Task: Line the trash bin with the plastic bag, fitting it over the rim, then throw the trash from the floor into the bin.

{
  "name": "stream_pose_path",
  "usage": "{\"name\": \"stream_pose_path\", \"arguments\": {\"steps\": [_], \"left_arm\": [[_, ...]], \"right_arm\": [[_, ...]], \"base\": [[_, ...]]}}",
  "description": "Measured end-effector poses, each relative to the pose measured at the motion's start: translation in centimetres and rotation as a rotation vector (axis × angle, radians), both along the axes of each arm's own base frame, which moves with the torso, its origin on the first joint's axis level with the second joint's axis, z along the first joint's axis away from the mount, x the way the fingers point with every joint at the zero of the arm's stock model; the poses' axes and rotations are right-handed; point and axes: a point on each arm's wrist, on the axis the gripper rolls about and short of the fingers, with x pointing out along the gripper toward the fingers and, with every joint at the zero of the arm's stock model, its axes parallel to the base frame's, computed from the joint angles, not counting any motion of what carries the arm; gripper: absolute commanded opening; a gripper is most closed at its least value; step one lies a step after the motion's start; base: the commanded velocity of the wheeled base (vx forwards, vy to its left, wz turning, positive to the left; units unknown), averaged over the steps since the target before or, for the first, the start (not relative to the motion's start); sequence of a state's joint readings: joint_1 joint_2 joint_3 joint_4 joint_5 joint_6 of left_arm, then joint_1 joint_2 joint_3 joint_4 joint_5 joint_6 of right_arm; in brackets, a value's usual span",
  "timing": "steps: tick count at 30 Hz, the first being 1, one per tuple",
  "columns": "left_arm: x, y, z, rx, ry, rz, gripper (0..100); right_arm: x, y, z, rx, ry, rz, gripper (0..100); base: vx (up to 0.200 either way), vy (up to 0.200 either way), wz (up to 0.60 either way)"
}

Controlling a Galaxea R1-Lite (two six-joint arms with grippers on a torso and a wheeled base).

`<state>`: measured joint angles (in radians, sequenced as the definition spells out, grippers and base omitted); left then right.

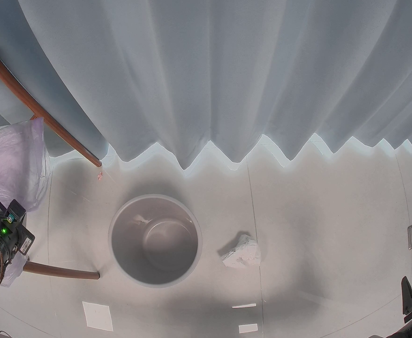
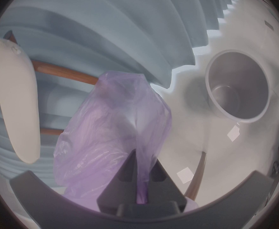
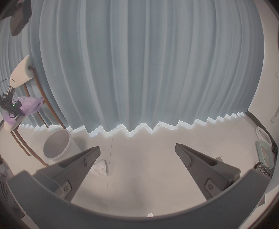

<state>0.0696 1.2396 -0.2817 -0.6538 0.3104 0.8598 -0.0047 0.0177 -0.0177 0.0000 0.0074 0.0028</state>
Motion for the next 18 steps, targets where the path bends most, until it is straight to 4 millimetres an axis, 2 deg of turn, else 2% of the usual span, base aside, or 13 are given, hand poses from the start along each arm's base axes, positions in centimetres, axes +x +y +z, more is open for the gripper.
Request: {"name": "stream_pose_path", "arguments": {"steps": [5,18], "left_arm": [[-0.3,-0.1,0.1,-0.127,-0.046,0.006,0],[-1.2,-1.3,0.9,-0.706,-0.055,-0.313,0]], "right_arm": [[0.0,0.0,0.0,0.0,0.0,0.0,100],[0.0,0.0,0.0,0.0,0.0,0.0,100]], "base": [[0.0,0.0,0.0],[0.0,0.0,0.0]]}}
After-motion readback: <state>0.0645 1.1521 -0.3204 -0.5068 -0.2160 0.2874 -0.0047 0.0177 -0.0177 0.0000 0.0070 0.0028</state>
